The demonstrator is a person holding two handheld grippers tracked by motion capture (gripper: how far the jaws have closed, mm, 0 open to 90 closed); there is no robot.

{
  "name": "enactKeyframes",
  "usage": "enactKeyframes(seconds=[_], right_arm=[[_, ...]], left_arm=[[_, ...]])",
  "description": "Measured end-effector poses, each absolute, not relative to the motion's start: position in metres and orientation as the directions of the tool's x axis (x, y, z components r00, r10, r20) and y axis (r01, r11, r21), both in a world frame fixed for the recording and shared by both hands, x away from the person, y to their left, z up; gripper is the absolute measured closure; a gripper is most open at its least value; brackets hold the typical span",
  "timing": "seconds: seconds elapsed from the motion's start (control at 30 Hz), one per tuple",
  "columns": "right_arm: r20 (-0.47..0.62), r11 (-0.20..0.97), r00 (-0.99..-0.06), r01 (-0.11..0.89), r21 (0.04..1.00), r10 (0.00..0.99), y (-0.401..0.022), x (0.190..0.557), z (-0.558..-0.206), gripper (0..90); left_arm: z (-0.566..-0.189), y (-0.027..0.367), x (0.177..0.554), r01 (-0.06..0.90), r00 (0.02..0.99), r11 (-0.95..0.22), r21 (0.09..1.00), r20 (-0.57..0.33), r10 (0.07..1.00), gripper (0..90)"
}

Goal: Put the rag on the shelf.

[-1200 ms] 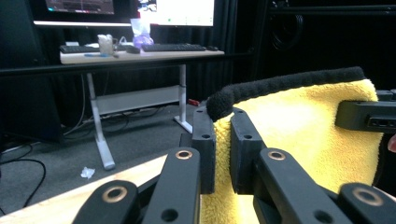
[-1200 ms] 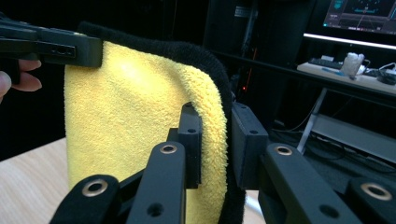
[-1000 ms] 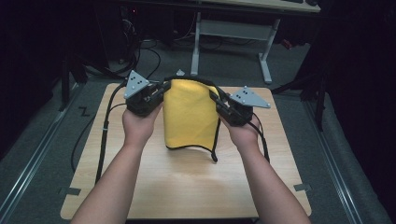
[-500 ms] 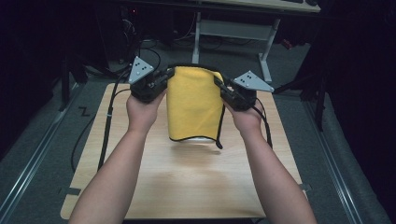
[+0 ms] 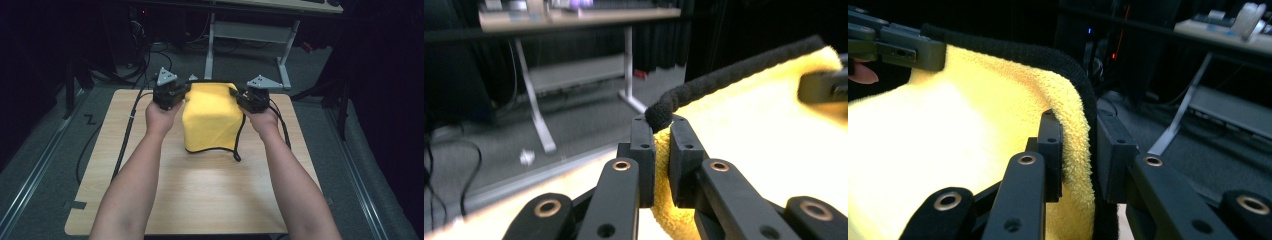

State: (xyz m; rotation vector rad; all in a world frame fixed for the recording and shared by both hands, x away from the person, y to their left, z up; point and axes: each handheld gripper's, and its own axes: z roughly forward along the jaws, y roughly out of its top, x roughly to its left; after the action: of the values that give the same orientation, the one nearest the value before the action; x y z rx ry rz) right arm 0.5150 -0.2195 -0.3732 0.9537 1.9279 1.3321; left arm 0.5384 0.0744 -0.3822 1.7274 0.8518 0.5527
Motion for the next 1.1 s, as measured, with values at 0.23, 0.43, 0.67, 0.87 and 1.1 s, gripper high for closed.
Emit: enactKeyframes(seconds=[0.23,0.43,0.67,0.87,1.1], right_arm=[[-0.026,0.218,-0.568,0.273,0.937,0.823,-0.228,0.515,-0.396,75.8],[0.000,0.212,-0.568,0.307,0.928,0.823,-0.231,0.517,-0.404,74.1],[-0.032,0.245,-0.569,0.303,0.921,0.822,-0.225,0.513,-0.398,74.5],[-0.037,0.252,-0.569,0.304,0.919,0.822,-0.223,0.514,-0.395,74.4],[0.066,0.181,-0.573,0.364,0.914,0.817,-0.228,0.519,-0.407,73.4]], left_arm=[[-0.410,0.071,0.537,0.347,0.639,-0.160,0.924,-0.108,0.761,83.9],[-0.415,0.073,0.537,0.378,0.637,-0.168,0.910,-0.124,0.761,84.0],[-0.410,0.082,0.531,0.372,0.635,-0.150,0.916,-0.132,0.761,84.1],[-0.415,0.082,0.530,0.400,0.635,-0.161,0.902,-0.146,0.759,84.0],[-0.437,0.088,0.532,0.445,0.632,-0.132,0.886,-0.206,0.747,84.1]])
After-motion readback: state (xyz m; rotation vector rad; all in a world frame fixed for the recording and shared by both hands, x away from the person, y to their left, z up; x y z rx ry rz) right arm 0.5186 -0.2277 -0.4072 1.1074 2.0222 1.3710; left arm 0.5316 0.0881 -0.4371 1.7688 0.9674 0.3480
